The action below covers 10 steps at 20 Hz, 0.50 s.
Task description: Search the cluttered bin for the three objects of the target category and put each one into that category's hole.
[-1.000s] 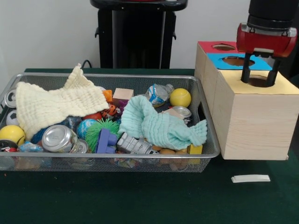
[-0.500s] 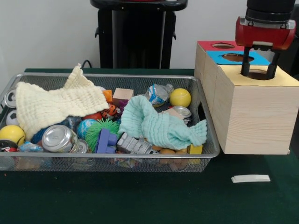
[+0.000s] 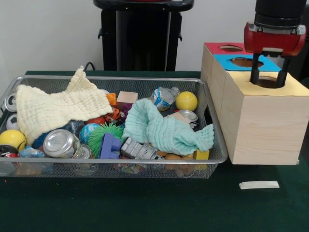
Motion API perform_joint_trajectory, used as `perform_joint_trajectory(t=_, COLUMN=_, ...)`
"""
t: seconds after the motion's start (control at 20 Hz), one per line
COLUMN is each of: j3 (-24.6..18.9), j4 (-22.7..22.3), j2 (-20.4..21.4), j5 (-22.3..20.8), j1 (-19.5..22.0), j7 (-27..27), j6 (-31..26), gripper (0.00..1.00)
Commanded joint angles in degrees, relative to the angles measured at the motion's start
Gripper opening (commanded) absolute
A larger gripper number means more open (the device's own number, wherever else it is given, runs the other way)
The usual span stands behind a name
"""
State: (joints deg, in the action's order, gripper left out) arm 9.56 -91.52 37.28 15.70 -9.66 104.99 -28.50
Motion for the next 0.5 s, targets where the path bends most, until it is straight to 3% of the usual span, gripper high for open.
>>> perform_joint_trajectory(t=0.05, j3=-3.5, j4=-0.6, j2=-4.6, j5=-3.9, j1=-0.6, j7=5.4, j6=1.6, gripper=1.0)
perform_joint_trajectory(t=0.15, j3=-2.1, j4=0.0, j2=-5.2, j5=-3.6, j1=-1.9, j7=7.4, j6=2.3, gripper=1.0)
perform_joint_trajectory(t=0.2, j3=-0.4, j4=0.3, j2=-5.6, j5=-3.4, j1=-3.0, j7=8.3, j6=2.2, gripper=0.0)
perform_joint_trajectory(t=0.5, j3=1.1, j4=0.2, j2=-5.5, j5=-2.2, j1=-3.9, j7=9.7, j6=-0.5, gripper=0.0)
